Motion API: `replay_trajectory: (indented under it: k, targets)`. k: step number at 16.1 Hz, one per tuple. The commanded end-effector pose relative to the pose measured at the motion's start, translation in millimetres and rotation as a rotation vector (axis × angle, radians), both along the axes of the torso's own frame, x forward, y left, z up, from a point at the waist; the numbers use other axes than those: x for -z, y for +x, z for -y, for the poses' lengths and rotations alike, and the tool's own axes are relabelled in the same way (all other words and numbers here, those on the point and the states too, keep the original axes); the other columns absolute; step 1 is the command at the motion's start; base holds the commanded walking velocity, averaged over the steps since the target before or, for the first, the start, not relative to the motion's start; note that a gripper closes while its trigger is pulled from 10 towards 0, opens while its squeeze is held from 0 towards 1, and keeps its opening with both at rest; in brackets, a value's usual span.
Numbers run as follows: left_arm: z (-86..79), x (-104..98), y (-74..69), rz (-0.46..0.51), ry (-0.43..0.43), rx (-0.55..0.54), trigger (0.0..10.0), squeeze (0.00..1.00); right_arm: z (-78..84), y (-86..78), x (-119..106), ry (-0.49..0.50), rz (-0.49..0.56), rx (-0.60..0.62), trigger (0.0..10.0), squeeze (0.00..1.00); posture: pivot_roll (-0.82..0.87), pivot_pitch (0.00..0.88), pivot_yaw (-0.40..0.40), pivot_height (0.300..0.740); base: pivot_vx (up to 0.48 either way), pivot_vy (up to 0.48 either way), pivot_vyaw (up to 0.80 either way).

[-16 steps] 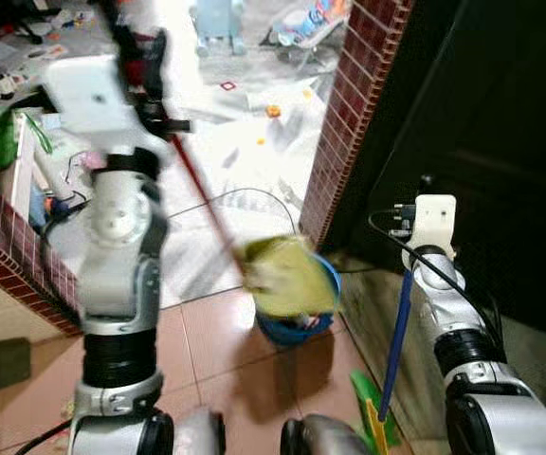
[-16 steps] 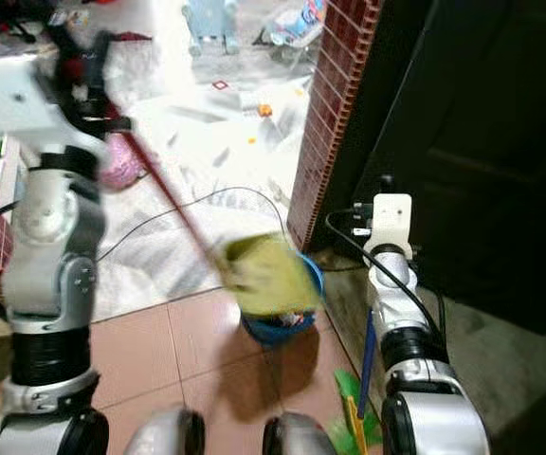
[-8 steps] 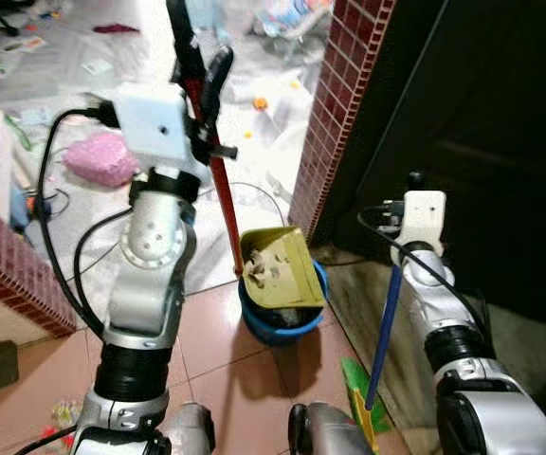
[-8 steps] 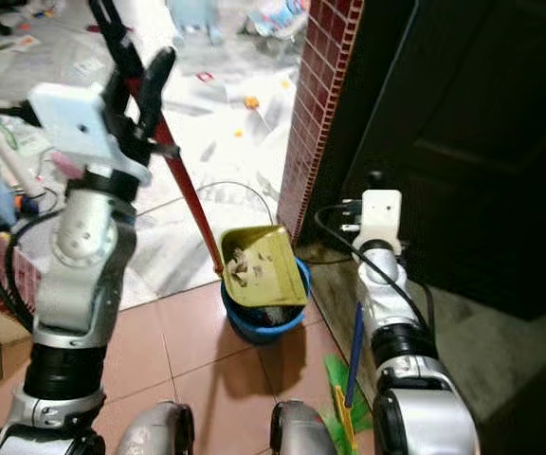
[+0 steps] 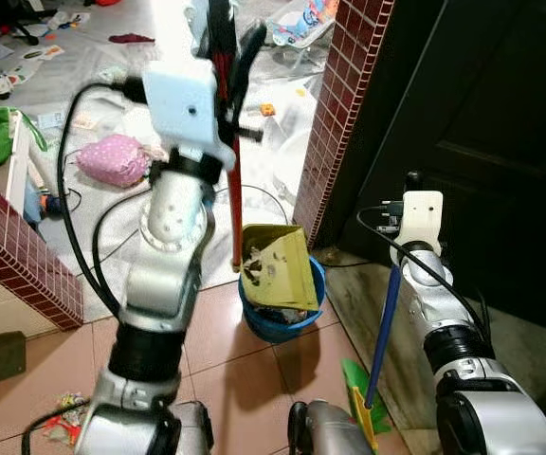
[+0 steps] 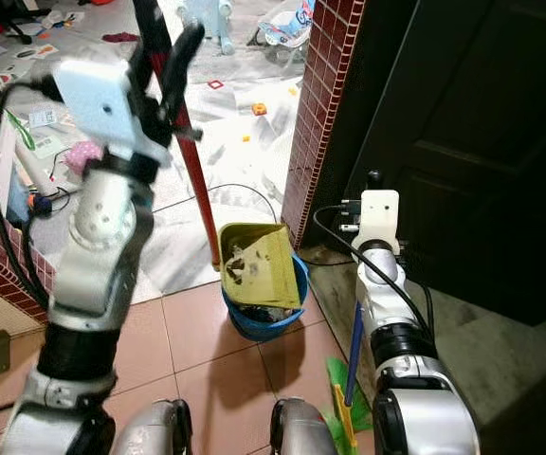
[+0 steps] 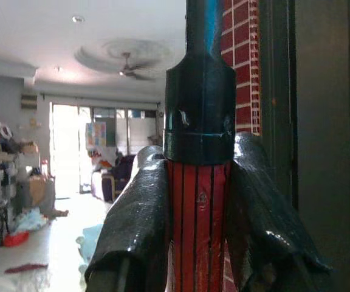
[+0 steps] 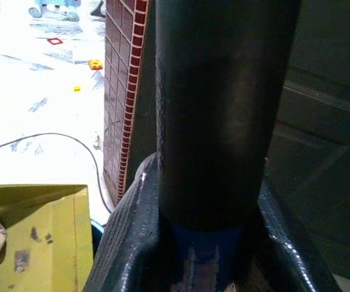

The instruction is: Sweep floor

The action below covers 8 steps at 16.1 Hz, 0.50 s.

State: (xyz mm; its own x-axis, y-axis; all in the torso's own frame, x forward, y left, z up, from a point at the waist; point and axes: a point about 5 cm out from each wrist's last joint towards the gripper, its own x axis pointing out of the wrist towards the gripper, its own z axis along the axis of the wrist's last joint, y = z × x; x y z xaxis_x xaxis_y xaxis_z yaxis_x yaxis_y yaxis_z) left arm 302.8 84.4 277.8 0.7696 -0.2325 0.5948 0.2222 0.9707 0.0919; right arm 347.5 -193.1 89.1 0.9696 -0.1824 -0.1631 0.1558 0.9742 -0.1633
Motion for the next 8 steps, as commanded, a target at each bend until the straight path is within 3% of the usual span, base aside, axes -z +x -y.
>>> replay_trajectory:
  k: [1, 2, 4, 6, 8]
  targets:
    - [3.9, -19.1, -6.9, 0.099, 0.002, 0.026, 10.0, 0.0, 0.5, 2.6, -4.9, -0.006, 0.019, -0.004, 10.0, 0.0, -0.02, 0.118, -0.045, 0.74, 0.0, 0.0, 0.0]
    - [6.3, -20.0, -8.1, 0.116, 0.028, 0.037, 10.0, 0.0, 0.4, 2.7, -4.8, -0.005, 0.019, -0.005, 10.0, 0.0, -0.02, 0.117, -0.046, 0.74, 0.0, 0.0, 0.0]
    - [26.5, -14.6, -18.4, 0.183, 0.167, 0.108, 10.0, 0.0, 0.7, 2.8, -4.9, -0.006, 0.019, -0.006, 10.0, 0.0, -0.02, 0.117, -0.047, 0.74, 0.0, 0.0, 0.0]
    - [36.5, -12.5, -24.6, 0.214, 0.208, 0.145, 10.0, 0.0, 0.7, 3.0, -5.3, -0.007, 0.02, -0.007, 10.0, 0.0, -0.03, 0.119, -0.049, 0.74, 0.0, 0.0, 0.0]
    - [45.6, -5.2, -27.1, 0.179, 0.219, 0.221, 10.0, 0.0, -0.7, 2.9, -4.9, -0.006, 0.018, -0.01, 10.0, 0.0, -0.03, 0.122, -0.052, 0.74, 0.0, 0.0, 0.0]
